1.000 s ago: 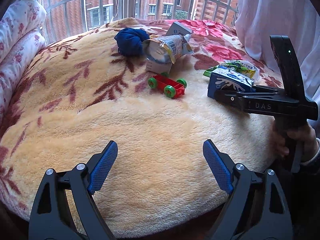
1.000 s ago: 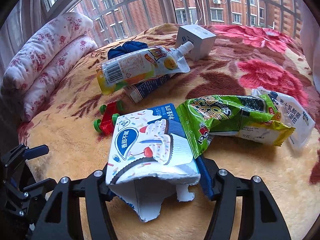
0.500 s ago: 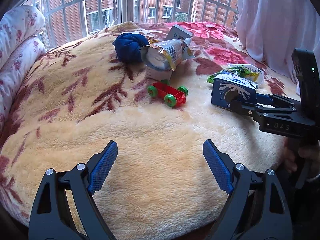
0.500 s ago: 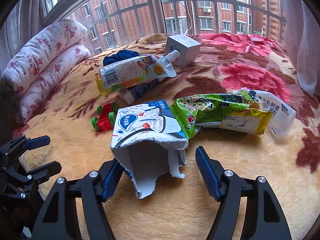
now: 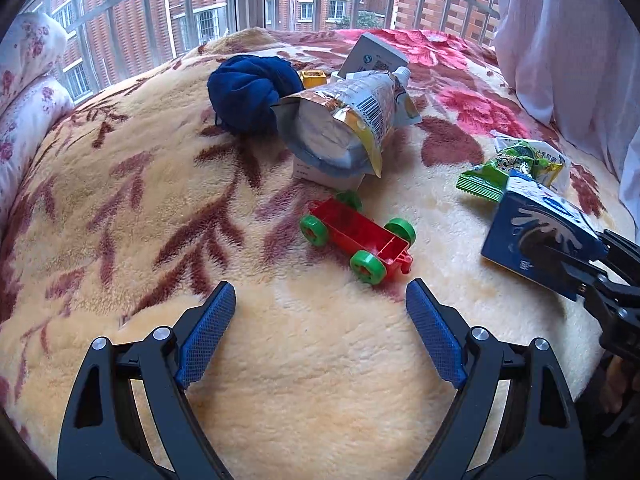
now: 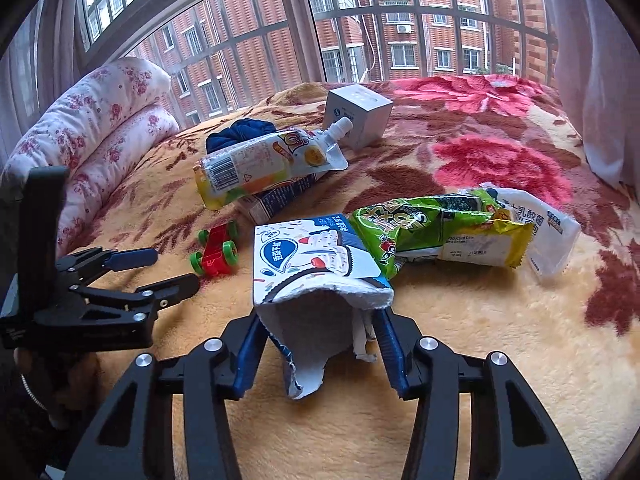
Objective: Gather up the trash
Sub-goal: 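Grasp the red toy car with the left tool while the right tool holds the carton, then carry the toy car and carton to the orange bucket and open both tools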
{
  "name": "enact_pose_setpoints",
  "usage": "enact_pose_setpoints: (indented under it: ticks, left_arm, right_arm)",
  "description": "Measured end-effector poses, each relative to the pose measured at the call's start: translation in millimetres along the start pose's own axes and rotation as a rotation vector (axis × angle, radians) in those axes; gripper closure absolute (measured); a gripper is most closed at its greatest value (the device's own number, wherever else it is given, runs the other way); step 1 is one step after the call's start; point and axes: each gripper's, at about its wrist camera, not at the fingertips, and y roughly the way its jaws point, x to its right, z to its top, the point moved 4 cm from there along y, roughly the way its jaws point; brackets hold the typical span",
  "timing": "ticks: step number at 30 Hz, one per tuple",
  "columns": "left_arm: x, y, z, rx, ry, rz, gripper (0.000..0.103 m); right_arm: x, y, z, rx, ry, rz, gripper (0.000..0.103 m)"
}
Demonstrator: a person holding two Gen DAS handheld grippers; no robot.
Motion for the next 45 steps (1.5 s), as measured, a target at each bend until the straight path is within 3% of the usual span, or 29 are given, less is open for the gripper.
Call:
enact_pose_setpoints:
  ticks: [5, 11, 14, 16, 21, 22, 28, 34, 45]
  left_arm:
    - [7, 22, 19, -0.071, 0.018, -0.019, 0.018]
    - [3, 49, 34, -0.144, -0.075, 0.035, 0.018]
    - [8, 51, 35, -0.137, -0.058, 0.092, 0.034]
    - [11, 48, 35, -0.122, -0.046, 0.066, 0.059]
    - [9, 44, 36, -0.093, -0.04, 0.033, 0.061]
    - [8, 42, 35, -0.088, -0.046, 0.021, 0.072]
    - [5, 18, 25, -0.04, -0.069, -0.026, 0.072]
    - [6, -17, -7, 0.01, -0.069, -0.074, 0.072]
    - [19, -72, -56, 0.124, -0.003, -0.005, 0.072]
  right_arm:
    - [8, -23, -7, 0.032, 0.03, 0.022, 0.053]
    - [16, -39, -23, 0.048, 0.054, 0.031, 0.053]
    - [20, -42, -30, 0.049, 0.064, 0.034, 0.053]
    - [22, -43, -33, 0.05, 0.066, 0.032, 0.053]
    - [26, -46, -38, 0.058, 0.081, 0.038, 0.053]
    - [26, -46, -39, 0.06, 0.084, 0.038, 0.053]
    - [24, -54, -43, 0.071, 0.07, 0.027, 0.053]
    - [16, -59, -47, 0.073, 0.058, 0.03, 0.053]
    - [-18, -65, -58, 0.058, 0.008, 0.039, 0.053]
